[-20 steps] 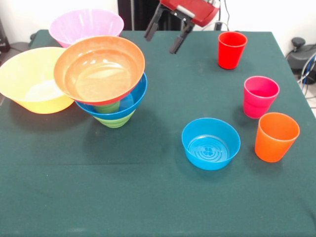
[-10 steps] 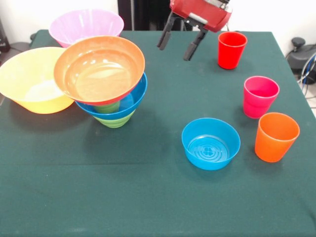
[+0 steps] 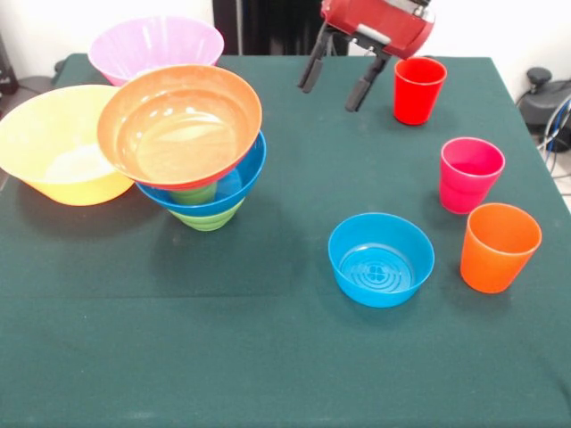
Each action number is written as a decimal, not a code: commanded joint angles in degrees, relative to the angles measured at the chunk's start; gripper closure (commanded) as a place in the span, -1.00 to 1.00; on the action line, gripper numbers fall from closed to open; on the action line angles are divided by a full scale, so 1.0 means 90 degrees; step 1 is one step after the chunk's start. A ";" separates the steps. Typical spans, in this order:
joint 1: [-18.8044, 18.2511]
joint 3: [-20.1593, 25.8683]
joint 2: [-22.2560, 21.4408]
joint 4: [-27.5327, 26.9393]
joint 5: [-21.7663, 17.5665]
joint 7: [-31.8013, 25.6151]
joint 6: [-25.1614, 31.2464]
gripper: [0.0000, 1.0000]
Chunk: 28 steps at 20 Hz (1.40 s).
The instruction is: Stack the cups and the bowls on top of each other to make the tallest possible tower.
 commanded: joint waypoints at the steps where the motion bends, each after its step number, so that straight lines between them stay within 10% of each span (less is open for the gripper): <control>1: -0.0229 0.1107 0.0020 -0.0132 0.0118 0.0126 -0.0354 -1.00; 16: -0.1783 0.3150 -0.0302 0.0819 0.0597 0.0048 -0.1024 -1.00; 28: -0.1479 0.2634 0.0094 0.0258 0.0216 0.0356 -0.1214 -1.00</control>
